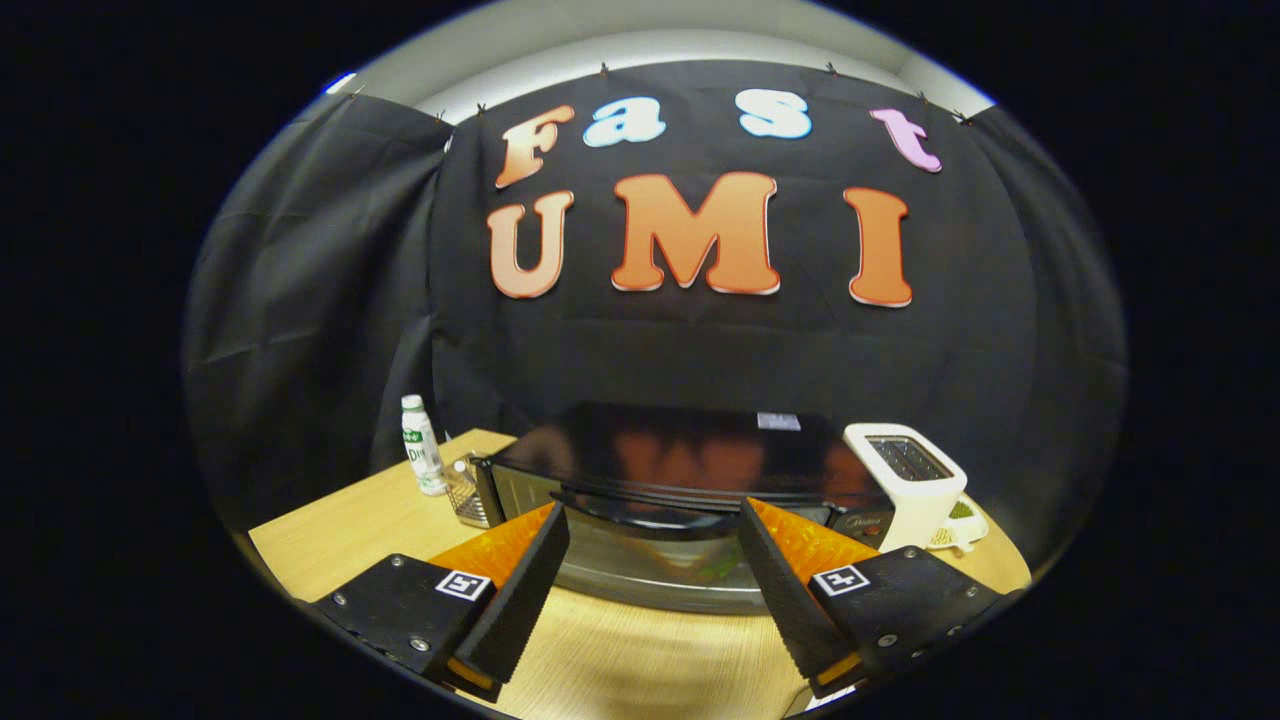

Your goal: Open the toaster oven, put the food inside, and close the toaster oven door.

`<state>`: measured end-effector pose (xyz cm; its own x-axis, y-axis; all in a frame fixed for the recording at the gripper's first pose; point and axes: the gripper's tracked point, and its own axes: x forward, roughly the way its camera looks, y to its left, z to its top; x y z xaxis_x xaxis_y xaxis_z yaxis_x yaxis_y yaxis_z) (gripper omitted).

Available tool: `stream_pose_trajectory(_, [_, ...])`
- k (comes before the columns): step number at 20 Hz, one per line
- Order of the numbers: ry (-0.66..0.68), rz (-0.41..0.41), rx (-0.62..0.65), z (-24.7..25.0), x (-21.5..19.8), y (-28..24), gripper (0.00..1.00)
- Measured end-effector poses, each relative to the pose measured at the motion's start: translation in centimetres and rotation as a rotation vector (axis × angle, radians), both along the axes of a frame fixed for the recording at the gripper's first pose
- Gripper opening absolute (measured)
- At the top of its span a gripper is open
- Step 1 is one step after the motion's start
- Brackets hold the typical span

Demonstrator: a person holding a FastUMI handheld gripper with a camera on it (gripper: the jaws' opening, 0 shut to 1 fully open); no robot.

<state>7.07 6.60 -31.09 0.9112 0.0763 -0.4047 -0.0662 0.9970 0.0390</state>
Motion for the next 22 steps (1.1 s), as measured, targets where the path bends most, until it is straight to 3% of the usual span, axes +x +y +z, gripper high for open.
stream_pose_trajectory(12, [-0.271, 0.02, -0.071, 18.3, -5.4, -3.7, 1.0])
stream_pose_trajectory(17, [-0.331, -0.013, -0.054, 22.9, -7.4, -6.3, 1.0])
stream_pose_trajectory(22, [-0.349, -0.048, -0.023, 24.0, -9.6, -8.4, 1.0])
